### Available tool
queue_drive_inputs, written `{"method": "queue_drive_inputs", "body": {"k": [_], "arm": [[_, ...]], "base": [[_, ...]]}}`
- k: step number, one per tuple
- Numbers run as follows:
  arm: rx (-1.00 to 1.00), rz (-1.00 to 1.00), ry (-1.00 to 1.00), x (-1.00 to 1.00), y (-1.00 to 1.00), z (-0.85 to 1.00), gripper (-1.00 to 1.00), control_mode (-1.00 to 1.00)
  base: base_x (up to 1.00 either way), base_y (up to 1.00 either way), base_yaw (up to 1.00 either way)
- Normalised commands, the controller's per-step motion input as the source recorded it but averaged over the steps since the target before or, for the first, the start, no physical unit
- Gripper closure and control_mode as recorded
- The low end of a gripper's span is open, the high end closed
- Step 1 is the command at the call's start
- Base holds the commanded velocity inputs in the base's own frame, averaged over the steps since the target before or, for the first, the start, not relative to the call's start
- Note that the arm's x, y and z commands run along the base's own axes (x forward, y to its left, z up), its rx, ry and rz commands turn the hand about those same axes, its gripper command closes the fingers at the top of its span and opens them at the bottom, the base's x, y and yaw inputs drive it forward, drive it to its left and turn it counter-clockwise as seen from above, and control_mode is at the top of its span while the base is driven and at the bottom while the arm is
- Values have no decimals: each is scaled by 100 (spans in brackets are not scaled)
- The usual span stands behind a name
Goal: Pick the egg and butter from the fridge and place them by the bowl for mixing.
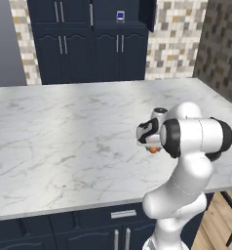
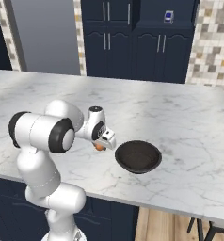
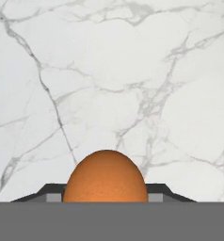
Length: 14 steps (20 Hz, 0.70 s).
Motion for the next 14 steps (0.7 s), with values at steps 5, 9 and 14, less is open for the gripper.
{"method": "queue_drive_inputs", "body": {"k": [5, 9, 14], "arm": [[0, -6, 5, 12, -4, -35, 100, -100], [0, -4, 0, 10, -11, -31, 100, -100], [0, -4, 0, 0, -4, -26, -100, -100]], "base": [[0, 0, 0], [0, 0, 0], [0, 0, 0]]}}
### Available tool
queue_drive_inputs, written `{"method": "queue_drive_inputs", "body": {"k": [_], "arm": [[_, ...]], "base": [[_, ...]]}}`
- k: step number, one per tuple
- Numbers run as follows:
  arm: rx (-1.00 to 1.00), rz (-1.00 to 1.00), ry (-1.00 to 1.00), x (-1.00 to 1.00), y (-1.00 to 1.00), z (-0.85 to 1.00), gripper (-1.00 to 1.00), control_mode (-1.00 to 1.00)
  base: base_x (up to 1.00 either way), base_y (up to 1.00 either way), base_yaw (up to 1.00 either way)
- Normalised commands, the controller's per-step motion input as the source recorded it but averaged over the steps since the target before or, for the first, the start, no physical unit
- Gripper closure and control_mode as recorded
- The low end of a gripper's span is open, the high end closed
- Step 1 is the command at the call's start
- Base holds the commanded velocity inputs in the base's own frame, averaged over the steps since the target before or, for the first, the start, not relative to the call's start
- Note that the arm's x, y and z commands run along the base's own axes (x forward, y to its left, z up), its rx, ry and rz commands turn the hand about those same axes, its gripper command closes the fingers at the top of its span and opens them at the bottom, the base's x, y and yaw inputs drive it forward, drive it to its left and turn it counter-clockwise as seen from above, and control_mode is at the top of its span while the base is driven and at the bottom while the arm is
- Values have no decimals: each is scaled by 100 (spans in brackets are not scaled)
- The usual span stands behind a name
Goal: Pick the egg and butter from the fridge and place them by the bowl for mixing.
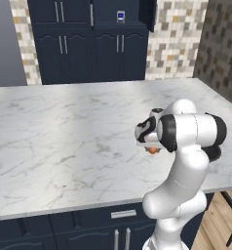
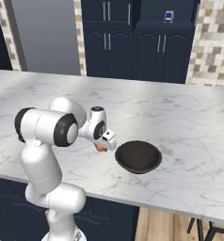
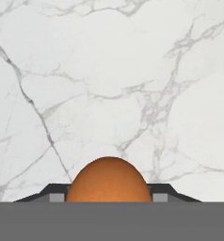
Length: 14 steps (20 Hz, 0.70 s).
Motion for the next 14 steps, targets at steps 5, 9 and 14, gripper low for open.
{"method": "queue_drive_inputs", "body": {"k": [5, 9, 14], "arm": [[0, -5, 0, 0, -7, -1, -100, -100], [0, -6, 0, -3, 0, 13, -100, -100], [0, -5, 0, -7, 0, 27, -100, -100]], "base": [[0, 0, 0], [0, 0, 0], [0, 0, 0]]}}
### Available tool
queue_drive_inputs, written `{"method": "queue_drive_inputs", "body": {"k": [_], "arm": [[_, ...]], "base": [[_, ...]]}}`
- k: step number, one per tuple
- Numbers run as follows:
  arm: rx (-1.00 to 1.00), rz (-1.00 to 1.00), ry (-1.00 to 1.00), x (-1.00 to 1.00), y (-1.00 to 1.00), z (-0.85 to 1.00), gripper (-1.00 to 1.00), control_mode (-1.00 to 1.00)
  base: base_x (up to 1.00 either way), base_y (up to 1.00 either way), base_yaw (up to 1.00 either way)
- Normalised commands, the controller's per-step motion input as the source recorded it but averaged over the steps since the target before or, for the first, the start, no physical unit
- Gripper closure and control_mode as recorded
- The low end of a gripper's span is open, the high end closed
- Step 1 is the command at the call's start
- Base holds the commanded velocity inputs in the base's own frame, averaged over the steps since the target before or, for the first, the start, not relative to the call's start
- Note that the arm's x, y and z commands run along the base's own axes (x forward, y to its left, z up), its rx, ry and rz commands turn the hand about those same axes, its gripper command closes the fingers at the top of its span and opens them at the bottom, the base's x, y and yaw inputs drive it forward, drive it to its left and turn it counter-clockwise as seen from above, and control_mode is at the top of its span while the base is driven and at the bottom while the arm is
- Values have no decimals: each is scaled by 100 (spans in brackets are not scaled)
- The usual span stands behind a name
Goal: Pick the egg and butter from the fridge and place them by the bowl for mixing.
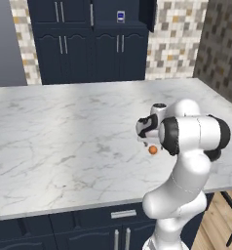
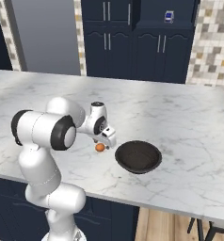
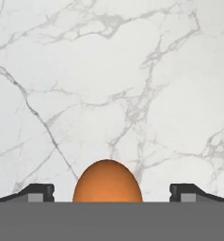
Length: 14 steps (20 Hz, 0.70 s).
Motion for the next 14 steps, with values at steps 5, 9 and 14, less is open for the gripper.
{"method": "queue_drive_inputs", "body": {"k": [5, 9, 14], "arm": [[0, -2, 1, -40, 5, 36, -100, -100], [0, 4, 0, -59, 7, 33, -100, -100], [0, 11, 3, -56, 16, 40, -100, -100]], "base": [[0, 0, 0], [0, 0, 0], [0, 0, 0]]}}
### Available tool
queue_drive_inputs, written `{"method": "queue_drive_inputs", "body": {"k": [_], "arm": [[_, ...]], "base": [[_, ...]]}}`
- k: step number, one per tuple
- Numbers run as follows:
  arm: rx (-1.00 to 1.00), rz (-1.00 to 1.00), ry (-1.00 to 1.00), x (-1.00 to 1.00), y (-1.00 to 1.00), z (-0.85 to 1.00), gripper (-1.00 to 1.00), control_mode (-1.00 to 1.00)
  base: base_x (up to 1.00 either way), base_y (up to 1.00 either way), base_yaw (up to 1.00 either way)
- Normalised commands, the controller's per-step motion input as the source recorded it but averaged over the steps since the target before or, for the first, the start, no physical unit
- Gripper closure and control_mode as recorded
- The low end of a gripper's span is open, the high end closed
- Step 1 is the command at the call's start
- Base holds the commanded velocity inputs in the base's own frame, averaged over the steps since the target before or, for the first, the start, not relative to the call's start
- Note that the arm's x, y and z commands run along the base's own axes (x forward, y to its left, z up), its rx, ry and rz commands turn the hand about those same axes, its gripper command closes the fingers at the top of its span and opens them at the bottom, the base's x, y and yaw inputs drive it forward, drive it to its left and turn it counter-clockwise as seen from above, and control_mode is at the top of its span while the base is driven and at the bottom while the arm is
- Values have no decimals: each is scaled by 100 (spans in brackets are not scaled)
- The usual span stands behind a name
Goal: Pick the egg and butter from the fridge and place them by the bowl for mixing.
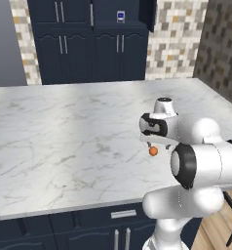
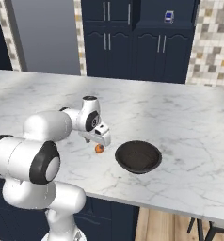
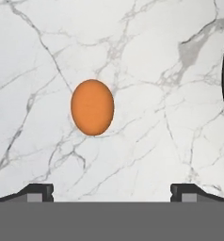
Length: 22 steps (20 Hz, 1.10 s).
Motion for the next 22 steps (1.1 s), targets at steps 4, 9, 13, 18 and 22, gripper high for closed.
{"method": "queue_drive_inputs", "body": {"k": [4, 9, 13, 18, 22], "arm": [[0, 5, 18, -43, 23, 50, -100, -100], [0, 5, 10, -46, 20, 34, -100, -100], [0, 8, 11, -42, 21, 35, -100, -100], [0, 8, 9, -32, 13, 34, -100, -100], [0, 2, -1, -30, 8, 7, -100, -100]], "base": [[0, 0, 0], [0, 0, 0], [0, 0, 0], [0, 0, 0], [0, 0, 0]]}}
